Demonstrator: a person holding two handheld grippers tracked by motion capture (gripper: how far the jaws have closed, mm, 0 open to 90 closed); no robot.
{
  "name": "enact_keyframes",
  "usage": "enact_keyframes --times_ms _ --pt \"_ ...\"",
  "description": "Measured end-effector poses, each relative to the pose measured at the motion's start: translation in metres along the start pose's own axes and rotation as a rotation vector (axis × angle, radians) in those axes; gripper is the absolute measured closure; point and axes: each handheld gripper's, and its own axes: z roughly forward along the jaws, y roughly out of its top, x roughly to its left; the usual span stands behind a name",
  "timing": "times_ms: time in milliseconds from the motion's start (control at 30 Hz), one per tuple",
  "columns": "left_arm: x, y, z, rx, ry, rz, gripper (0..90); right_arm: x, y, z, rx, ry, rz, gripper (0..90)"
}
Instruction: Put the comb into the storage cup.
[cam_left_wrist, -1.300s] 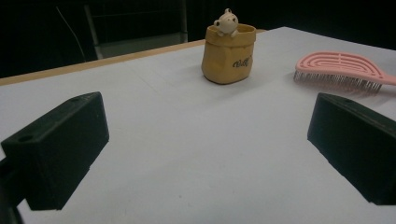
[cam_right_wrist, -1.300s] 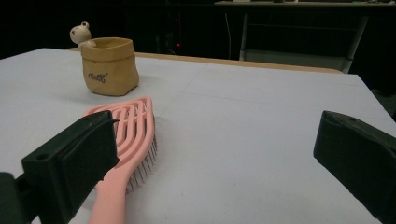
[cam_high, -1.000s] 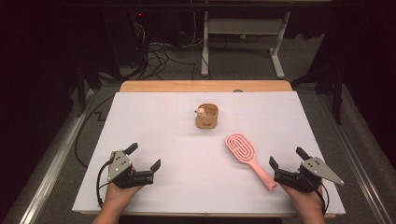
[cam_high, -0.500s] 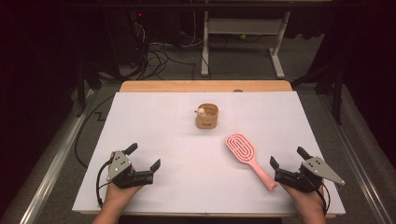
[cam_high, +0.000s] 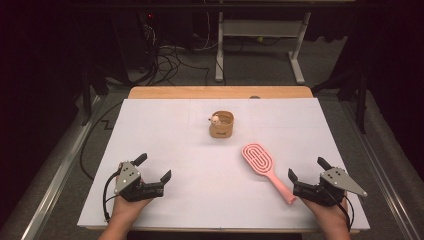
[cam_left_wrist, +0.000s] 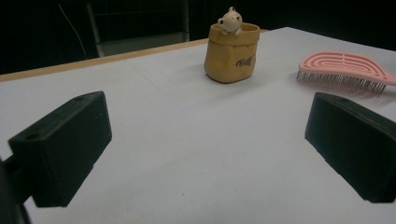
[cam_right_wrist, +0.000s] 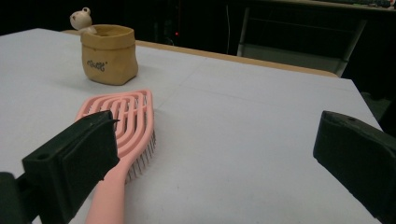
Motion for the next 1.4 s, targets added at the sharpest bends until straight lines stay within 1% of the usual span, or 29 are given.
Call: enact_keyframes --times_ms 67,100,167,200,367,600,667,700,733,767,800,833,900,933,1033,1067,1100,1133,1200,1300,1333,1400 --pt "0.0 0.0 0.001 0.0 -0.009 -0.009 1.8 0.001 0.001 0.0 0.011 0.018 -0.018 0.5" --pt "0.0 0.0 0.001 0.0 -0.009 -0.009 1.7 0.002 0.001 -0.001 0.022 0.025 -0.019 0.4" --pt "0.0 -0.001 0.001 0.005 -0.01 -0.008 1.5 0.002 0.001 0.0 0.027 0.027 -0.027 0.4" --pt "0.0 -0.001 0.001 0.01 -0.01 -0.009 1.5 0.003 0.001 0.0 0.046 0.037 -0.028 0.5" --pt "0.001 -0.001 0.001 0.009 -0.01 -0.015 1.6 0.005 -0.001 0.003 0.101 0.066 -0.034 0.5" --pt "0.001 -0.003 0.002 0.018 -0.009 -0.022 1.8 0.009 -0.005 0.009 0.194 0.095 -0.033 0.5" --pt "0.001 -0.003 0.002 0.017 -0.008 -0.02 1.7 0.01 -0.007 0.011 0.213 0.107 -0.034 0.5" --pt "0.001 -0.003 0.002 0.017 -0.008 -0.02 1.7 0.01 -0.007 0.011 0.213 0.107 -0.034 0.5" --pt "0.001 -0.004 0.002 0.02 -0.01 -0.017 1.8 0.011 -0.008 0.012 0.231 0.12 -0.04 0.5" --pt "0.001 -0.004 0.002 0.02 -0.01 -0.017 2.1 0.011 -0.008 0.012 0.231 0.12 -0.04 0.5" --pt "0.001 -0.004 0.002 0.019 -0.01 -0.016 2.1 0.011 -0.008 0.013 0.238 0.125 -0.043 0.5" --pt "0.001 -0.004 0.002 0.016 -0.009 -0.015 2.6 0.013 -0.009 0.014 0.255 0.141 -0.047 0.5" --pt "0.001 -0.004 0.002 0.016 -0.008 -0.014 2.6 0.013 -0.009 0.015 0.263 0.146 -0.049 0.5" --pt "0.001 -0.004 0.002 0.018 -0.008 -0.012 2.6 0.015 -0.01 0.016 0.283 0.155 -0.053 0.5" --pt "0.001 -0.004 0.003 0.016 -0.007 -0.008 2.8 0.016 -0.011 0.018 0.298 0.161 -0.055 0.5" --pt "0.001 -0.004 0.003 0.015 -0.006 -0.007 3.2 0.017 -0.012 0.019 0.318 0.17 -0.058 0.5" --pt "0.001 -0.004 0.003 0.015 -0.006 -0.007 3.5 0.017 -0.012 0.019 0.318 0.17 -0.058 0.5" --pt "0.001 -0.004 0.002 0.013 -0.002 -0.005 3.6 0.018 -0.012 0.02 0.335 0.177 -0.064 0.5" --pt "0.001 -0.003 0.002 0.012 0.002 -0.003 4.8 0.019 -0.012 0.02 0.353 0.184 -0.07 0.4" --pt "0.001 -0.004 0.002 0.013 -0.001 -0.002 5.0 0.02 -0.012 0.021 0.364 0.192 -0.078 0.4" --pt "0.001 -0.004 0.003 0.02 -0.003 0.004 5.1 0.022 -0.012 0.022 0.374 0.194 -0.091 0.4" --pt "0.0 -0.004 0.003 0.02 -0.002 0.002 5.1 0.022 -0.012 0.022 0.378 0.192 -0.088 0.4"
